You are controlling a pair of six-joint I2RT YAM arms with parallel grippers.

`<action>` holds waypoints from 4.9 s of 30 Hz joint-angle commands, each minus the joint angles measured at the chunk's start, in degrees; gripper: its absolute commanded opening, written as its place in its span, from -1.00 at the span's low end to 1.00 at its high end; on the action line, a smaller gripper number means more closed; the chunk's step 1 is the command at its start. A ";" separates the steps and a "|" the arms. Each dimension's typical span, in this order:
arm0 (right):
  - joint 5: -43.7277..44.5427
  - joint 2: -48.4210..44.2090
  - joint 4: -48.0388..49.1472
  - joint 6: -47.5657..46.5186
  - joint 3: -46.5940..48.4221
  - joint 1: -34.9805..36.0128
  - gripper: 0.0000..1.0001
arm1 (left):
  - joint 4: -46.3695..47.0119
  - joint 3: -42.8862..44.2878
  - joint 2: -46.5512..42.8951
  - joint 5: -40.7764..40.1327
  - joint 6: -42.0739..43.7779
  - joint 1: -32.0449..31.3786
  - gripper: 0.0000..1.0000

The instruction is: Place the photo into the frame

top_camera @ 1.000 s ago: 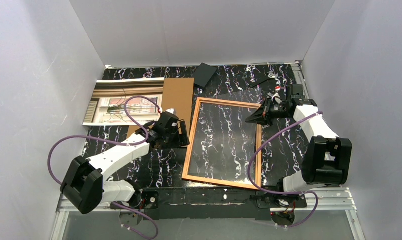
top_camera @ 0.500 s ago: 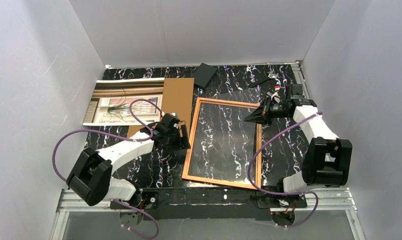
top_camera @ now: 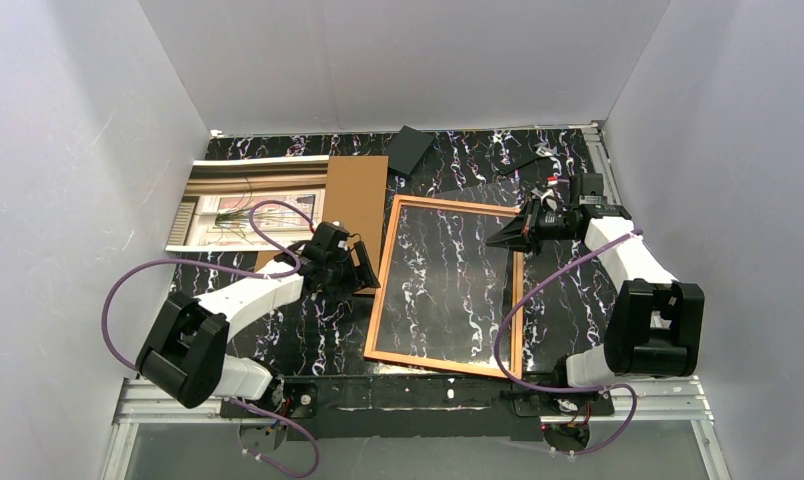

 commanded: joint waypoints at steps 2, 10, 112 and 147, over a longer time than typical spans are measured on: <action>-2.87 -2.55 1.75 0.77 -1.15 0.70 -0.97 | 0.78 -2.89 -1.59 4.07 -3.70 2.23 0.48; -2.83 -0.95 1.99 -1.40 -0.14 0.83 -0.97 | 2.90 -4.25 0.35 6.65 -4.86 2.65 0.47; 1.59 11.67 -1.96 -20.50 2.27 3.94 -0.97 | -2.27 1.43 10.85 11.97 -1.40 2.07 0.20; 31.81 12.34 -7.95 -20.16 4.27 12.60 0.20 | -7.04 1.84 6.52 7.84 -2.73 -0.53 0.21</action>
